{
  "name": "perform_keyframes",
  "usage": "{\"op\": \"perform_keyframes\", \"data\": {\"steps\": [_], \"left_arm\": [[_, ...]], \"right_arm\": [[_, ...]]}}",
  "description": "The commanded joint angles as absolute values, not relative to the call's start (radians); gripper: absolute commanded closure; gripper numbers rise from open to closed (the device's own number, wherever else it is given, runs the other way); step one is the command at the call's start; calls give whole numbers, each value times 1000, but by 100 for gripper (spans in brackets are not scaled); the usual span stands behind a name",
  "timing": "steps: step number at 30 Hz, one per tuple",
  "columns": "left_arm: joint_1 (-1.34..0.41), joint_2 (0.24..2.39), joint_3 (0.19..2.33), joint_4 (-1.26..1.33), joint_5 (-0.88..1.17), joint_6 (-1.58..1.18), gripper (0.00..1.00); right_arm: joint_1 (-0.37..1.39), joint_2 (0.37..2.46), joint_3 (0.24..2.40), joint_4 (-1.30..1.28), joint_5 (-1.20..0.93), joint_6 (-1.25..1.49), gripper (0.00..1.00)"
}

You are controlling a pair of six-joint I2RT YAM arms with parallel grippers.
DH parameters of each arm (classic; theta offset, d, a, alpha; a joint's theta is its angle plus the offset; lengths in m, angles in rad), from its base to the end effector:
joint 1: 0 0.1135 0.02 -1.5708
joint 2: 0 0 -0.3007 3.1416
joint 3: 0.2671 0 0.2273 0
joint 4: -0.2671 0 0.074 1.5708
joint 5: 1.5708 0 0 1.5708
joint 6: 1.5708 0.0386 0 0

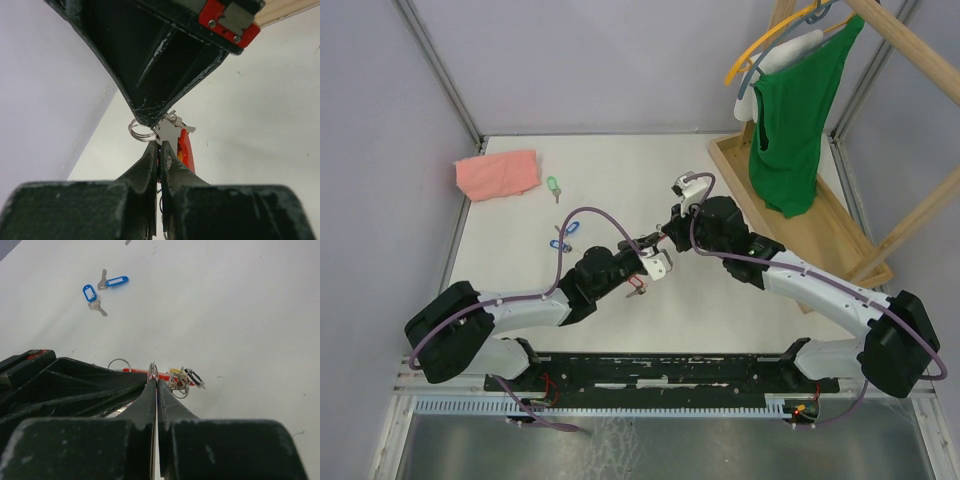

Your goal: Put the keys on the keyring

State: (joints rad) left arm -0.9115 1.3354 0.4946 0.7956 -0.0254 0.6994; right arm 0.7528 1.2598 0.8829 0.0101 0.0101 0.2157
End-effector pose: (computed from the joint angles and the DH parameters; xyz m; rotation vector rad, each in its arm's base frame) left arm 0.1559 -0.1996 0.2775 1.1530 1.1349 -0.1432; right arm 0.1893 0.1768 0.3345 -0.5215 1.9210 0.6278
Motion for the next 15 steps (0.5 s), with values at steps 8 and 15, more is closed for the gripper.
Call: {"op": "perform_keyframes", "data": {"steps": [8, 15], "left_arm": [[-939, 1344, 474, 906, -21, 666, 97], [-940, 1366, 459, 954, -47, 639, 97]], "right_arm": [[740, 1400, 1023, -5, 112, 240, 84], [740, 1440, 1033, 3, 3, 227, 88]]}}
